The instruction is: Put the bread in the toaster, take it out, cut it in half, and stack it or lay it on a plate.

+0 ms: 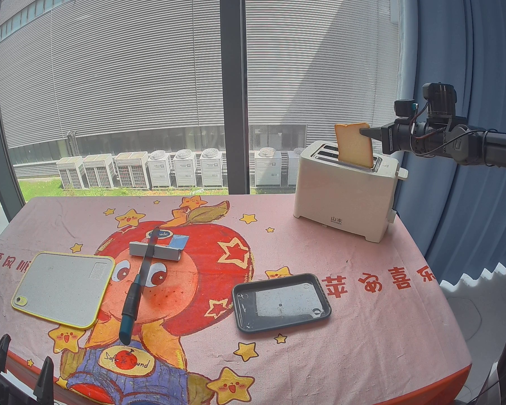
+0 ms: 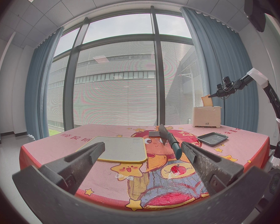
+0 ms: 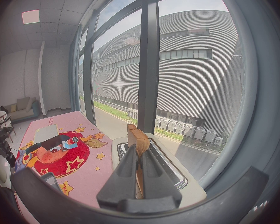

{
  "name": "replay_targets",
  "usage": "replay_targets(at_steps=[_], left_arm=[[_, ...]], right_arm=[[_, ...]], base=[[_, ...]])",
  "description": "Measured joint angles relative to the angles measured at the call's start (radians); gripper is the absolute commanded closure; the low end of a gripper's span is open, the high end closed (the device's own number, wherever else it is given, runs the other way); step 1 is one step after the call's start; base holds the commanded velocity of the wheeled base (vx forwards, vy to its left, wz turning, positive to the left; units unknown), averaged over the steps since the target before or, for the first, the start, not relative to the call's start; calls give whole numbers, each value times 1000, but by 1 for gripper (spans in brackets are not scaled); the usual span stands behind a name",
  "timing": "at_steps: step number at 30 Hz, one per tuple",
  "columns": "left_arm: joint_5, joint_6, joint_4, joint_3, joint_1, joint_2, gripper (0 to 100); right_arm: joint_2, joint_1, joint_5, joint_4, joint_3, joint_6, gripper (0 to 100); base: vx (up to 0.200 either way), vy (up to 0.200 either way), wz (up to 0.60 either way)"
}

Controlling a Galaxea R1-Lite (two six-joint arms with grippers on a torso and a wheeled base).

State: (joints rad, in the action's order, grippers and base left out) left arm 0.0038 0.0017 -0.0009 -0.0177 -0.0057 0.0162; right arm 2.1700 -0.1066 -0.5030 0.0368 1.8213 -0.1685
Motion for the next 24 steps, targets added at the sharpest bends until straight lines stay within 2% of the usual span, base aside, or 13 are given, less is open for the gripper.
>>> replay_targets(at_steps=[16,24], left_arm=[[0,0,0,0,0,0,0],[0,0,0,0,0,0,0]], right_arm=[[-67,-6,-3,0,-21,2,100],[-126,-13,-3,0,-98,1,100]], base=[[0,0,0],[0,0,0]])
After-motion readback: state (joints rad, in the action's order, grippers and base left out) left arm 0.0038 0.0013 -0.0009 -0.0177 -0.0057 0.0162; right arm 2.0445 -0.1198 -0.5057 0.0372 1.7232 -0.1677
